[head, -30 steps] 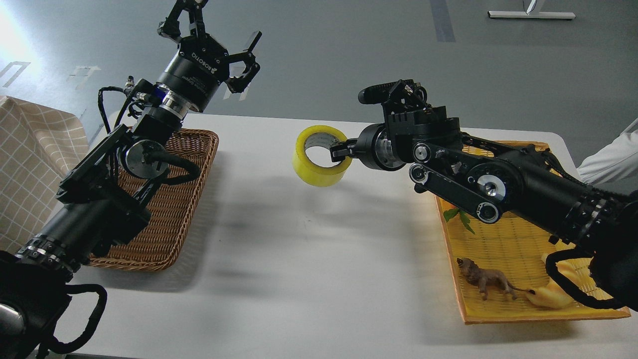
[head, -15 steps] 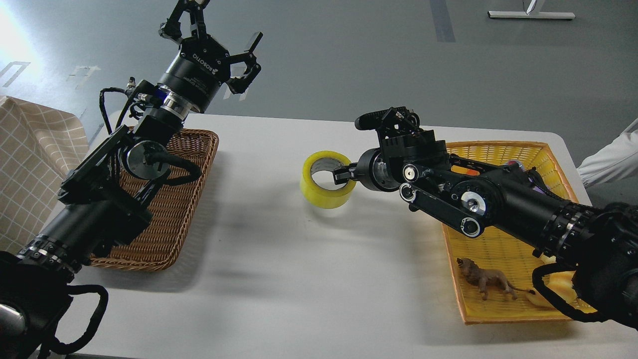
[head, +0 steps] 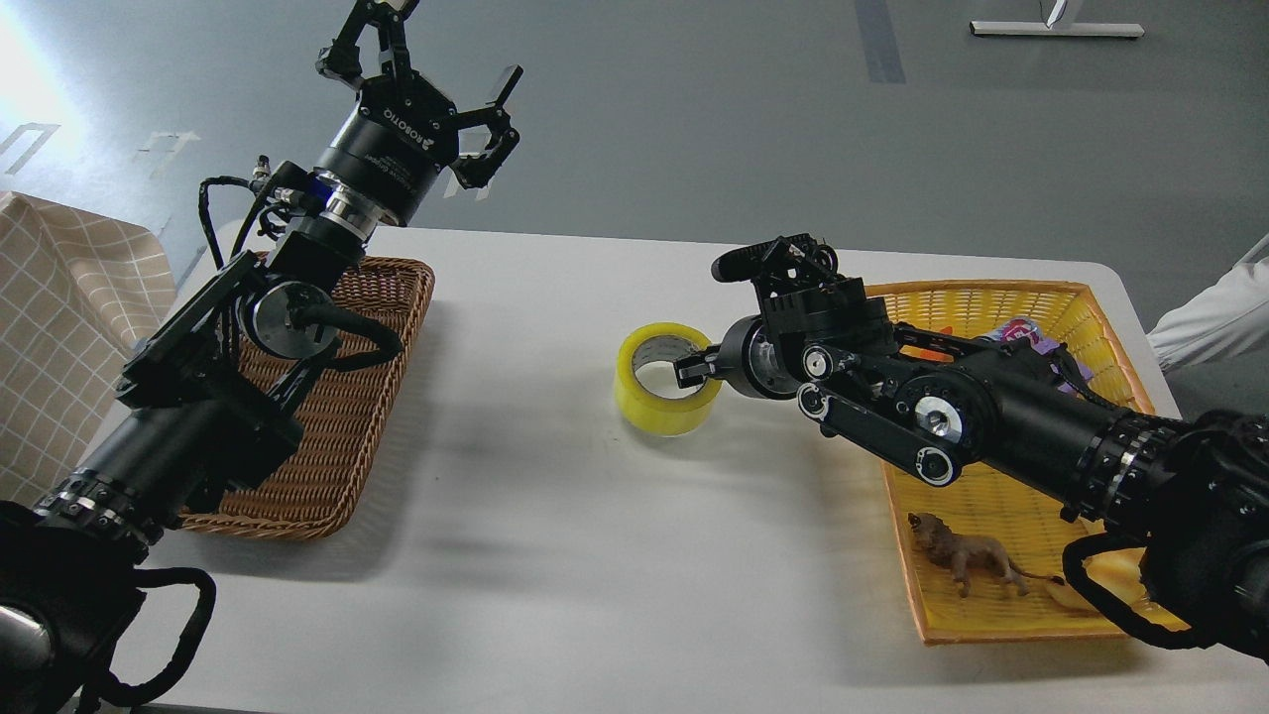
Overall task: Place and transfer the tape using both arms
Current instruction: 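Carry the tape roll toward the left arm and set it on the table, then open the right gripper and withdraw it back over the yellow basket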
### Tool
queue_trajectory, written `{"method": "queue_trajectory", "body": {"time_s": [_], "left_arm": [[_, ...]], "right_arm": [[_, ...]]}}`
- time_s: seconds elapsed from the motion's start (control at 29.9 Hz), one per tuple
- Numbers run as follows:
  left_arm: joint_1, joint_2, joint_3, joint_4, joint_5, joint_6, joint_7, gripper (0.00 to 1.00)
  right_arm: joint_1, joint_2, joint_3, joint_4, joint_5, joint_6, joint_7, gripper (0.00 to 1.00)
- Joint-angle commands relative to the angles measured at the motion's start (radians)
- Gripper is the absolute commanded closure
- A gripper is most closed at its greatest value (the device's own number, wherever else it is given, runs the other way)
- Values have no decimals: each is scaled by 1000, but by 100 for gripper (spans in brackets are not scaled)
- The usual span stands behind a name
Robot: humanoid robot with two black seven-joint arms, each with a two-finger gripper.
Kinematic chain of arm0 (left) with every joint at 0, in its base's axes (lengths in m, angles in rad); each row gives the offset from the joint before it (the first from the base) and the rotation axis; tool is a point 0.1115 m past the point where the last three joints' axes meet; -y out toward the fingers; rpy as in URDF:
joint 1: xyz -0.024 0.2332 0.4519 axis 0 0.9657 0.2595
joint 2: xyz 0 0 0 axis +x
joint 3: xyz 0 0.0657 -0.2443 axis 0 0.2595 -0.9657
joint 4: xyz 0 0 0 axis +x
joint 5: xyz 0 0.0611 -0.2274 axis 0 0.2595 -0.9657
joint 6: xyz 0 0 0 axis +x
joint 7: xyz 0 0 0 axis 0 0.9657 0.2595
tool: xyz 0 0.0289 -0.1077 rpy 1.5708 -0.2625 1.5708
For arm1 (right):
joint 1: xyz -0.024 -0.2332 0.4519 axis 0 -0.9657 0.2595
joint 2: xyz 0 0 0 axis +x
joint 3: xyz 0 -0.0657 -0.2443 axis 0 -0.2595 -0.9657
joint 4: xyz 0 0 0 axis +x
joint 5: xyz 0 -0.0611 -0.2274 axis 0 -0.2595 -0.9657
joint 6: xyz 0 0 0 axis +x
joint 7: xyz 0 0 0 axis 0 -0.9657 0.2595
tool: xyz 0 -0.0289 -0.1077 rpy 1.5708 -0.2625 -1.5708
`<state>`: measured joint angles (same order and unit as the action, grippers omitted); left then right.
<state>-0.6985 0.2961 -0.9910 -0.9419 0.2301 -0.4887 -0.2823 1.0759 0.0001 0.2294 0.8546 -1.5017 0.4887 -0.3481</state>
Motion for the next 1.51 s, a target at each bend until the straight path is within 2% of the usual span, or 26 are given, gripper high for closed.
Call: {"method": "queue_trajectory", "body": {"time_s": [0.0, 0.5, 0.57, 0.7, 0.77, 1.0, 1.07, 1.17, 1.27, 1.34, 1.47], "left_arm": [[1, 0, 0, 0, 0, 0, 0, 2], [4, -9, 0, 0, 0, 0, 0, 2], [4, -11, 0, 0, 0, 0, 0, 2], [4, -11, 0, 0, 0, 0, 0, 2], [2, -11, 0, 0, 0, 0, 0, 2], [1, -11, 0, 0, 0, 0, 0, 2], [2, -11, 0, 0, 0, 0, 0, 2], [2, -11, 0, 0, 0, 0, 0, 2], [1, -12, 0, 0, 0, 0, 0, 2], [1, -12, 0, 0, 0, 0, 0, 2], [2, -11, 0, 0, -2, 0, 0, 2]], "right_arm": [[-7, 0, -2, -3, 0, 0, 0, 99], [-28, 0, -2, -8, -2, 0, 0, 90], [-31, 0, -1, -8, -2, 0, 0, 82], [-33, 0, 1, -6, -2, 0, 0, 77], [-33, 0, 5, -5, 0, 0, 1, 68], [-33, 0, 8, -5, 0, 0, 1, 59], [-33, 0, 10, -3, 1, 0, 1, 50], [-31, 0, 13, 0, 1, 0, 1, 45], [-28, 0, 37, 3, 1, 0, 1, 35], [-17, 0, 68, 12, 1, 0, 1, 22], [-16, 0, 100, 14, 1, 0, 0, 12]]}}
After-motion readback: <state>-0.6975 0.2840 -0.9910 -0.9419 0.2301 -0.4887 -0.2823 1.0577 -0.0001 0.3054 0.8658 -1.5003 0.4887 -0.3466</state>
